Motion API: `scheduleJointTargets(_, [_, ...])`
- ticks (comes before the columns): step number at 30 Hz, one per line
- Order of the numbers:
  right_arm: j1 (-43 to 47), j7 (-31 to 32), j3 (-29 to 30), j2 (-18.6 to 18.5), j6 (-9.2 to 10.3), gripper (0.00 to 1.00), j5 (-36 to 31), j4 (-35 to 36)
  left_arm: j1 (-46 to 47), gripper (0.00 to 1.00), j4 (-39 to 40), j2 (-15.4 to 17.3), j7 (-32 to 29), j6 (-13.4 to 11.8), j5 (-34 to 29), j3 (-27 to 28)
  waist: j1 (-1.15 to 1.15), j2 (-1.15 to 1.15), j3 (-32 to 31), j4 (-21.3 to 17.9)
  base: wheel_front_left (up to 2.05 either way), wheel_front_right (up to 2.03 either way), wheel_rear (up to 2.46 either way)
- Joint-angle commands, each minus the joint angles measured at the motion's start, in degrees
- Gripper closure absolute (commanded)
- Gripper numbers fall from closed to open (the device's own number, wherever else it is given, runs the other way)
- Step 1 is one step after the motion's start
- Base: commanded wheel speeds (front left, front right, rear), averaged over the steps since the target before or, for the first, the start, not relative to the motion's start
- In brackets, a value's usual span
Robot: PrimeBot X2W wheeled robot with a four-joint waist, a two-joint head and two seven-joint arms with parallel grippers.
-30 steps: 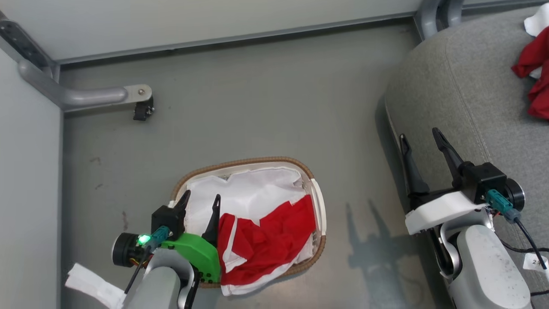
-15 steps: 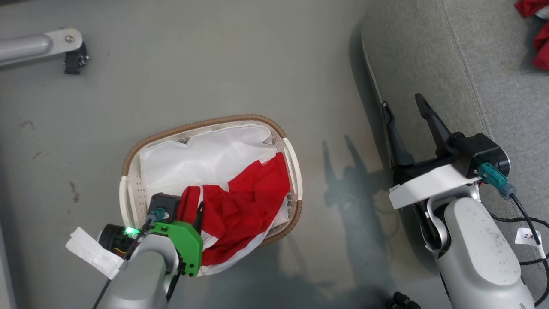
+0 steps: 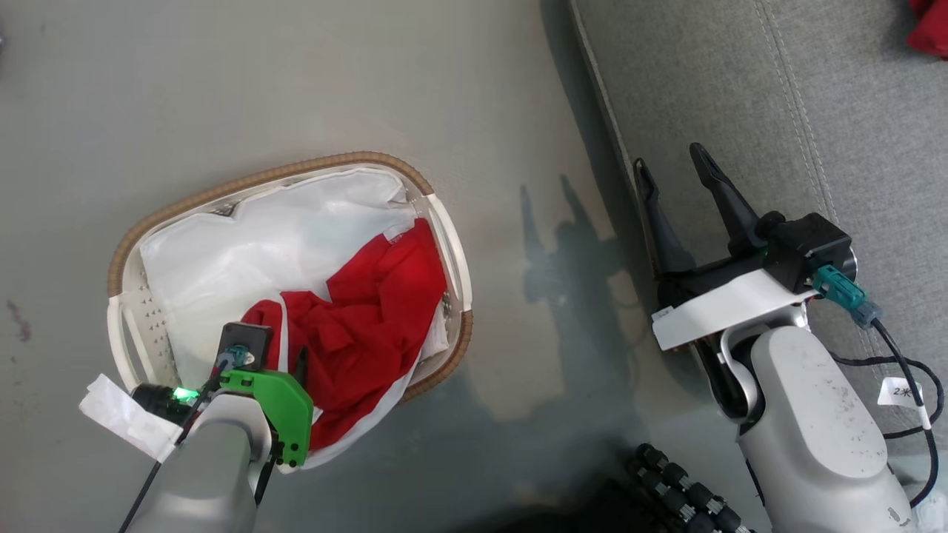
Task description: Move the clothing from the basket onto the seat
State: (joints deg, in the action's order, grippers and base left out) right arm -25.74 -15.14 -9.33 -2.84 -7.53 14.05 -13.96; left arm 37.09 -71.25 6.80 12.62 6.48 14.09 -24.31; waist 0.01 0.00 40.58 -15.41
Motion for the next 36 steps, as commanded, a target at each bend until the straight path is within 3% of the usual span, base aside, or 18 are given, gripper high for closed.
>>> scheduleJointTargets(1, [-0.9, 0.0, -0.1, -0.1, 0.08, 0.0, 0.4, 0.2, 1.1, 0.24, -0.5, 0.7, -0.3, -0.4, 0.4, -0.1, -0.01, 0.0, 1.4, -1.5, 0.0, 0.0, 0.0])
scheduleJointTargets(2, [-1.0, 0.0, -0.1, -0.1, 0.08, 0.0, 0.5, 0.2, 1.2, 0.55, -0.6, 0.7, -0.3, -0.4, 0.4, -0.2, -0.01, 0.0, 1.4, -1.5, 0.0, 0.0, 0.0])
scheduleJointTargets(3, [-1.0, 0.0, -0.1, -0.1, 0.08, 0.0, 0.5, 0.1, 1.3, 0.73, -0.7, 0.6, -0.5, -0.4, 0.6, -0.2, -0.01, 0.0, 1.4, -1.5, 0.0, 0.0, 0.0])
scheduleJointTargets(4, [-0.9, 0.0, -0.1, -0.1, 0.08, 0.0, 0.6, 0.0, 1.4, 1.0, -0.8, 0.5, -0.8, -0.5, 0.7, -0.2, -0.01, 0.0, 1.4, -1.5, 0.0, 0.0, 0.0])
scheduleJointTargets(12, [-0.3, 0.0, 0.5, -0.1, 0.08, 0.0, -0.1, -0.8, 0.9, 1.0, -0.9, -0.4, 0.6, -0.2, 1.3, -0.8, -0.01, 0.0, -1.2, -0.6, 0.0, 0.0, 0.0])
scheduleJointTargets(20, [2.2, 0.0, 2.2, -0.1, 0.08, 0.0, -2.9, -2.3, -1.3, 1.0, 2.5, -1.8, 2.5, 0.6, 1.7, -2.4, -0.01, 0.0, -9.0, 2.8, 0.0, 0.0, 0.0])
scheduleJointTargets(30, [8.0, 0.0, 4.3, -0.2, 0.08, 0.0, -7.5, -4.2, -7.3, 1.0, 17.5, -2.5, 2.6, 1.1, 1.7, -4.4, -0.01, 0.0, -23.8, 7.9, 0.0, 0.0, 0.0])
scheduleJointTargets(36, [12.0, 0.0, 4.8, -0.1, 0.08, 0.0, -8.6, -5.1, -10.0, 1.0, 26.0, -1.0, 2.6, 1.1, 2.8, -5.9, -0.01, 0.0, -31.4, 9.9, 0.0, 0.0, 0.0])
